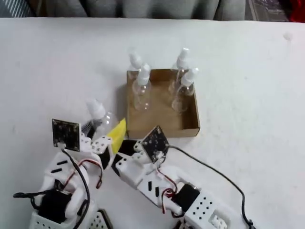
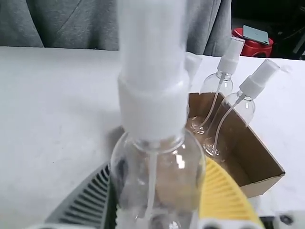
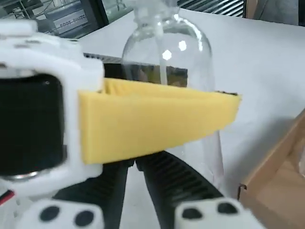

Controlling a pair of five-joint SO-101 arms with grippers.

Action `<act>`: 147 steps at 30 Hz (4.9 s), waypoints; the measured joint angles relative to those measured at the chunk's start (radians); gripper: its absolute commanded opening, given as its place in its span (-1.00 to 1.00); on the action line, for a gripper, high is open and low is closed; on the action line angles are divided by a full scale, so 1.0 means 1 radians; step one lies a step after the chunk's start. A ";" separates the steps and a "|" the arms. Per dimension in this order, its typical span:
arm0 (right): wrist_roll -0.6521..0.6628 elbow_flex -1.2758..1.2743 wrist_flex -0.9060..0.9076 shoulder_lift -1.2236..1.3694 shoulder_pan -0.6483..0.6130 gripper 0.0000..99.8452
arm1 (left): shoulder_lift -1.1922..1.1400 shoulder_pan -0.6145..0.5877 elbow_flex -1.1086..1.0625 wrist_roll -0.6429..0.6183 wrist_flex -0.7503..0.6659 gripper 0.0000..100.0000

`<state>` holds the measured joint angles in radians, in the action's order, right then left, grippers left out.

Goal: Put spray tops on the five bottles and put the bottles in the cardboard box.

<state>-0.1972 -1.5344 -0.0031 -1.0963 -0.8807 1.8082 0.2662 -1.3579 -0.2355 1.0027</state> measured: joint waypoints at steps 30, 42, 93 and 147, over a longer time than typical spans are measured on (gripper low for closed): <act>0.121 0.282 0.764 -0.439 0.523 -0.97 | 0.000 -0.106 -0.296 -0.008 -0.468 -0.96; 0.344 0.351 1.057 -0.327 0.887 -0.97 | 0.000 -0.104 -0.334 -0.008 -0.562 -0.96; 0.758 0.095 0.591 0.078 1.060 -0.96 | -0.654 0.104 -0.021 -0.008 -0.815 -0.96; 0.761 0.095 0.591 0.078 1.060 -0.96 | -1.439 0.006 -0.052 0.063 -1.564 -0.96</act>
<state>0.5639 -1.4392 0.5877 -1.0180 0.1795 0.3690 0.2723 -1.4101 -0.1726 -0.5608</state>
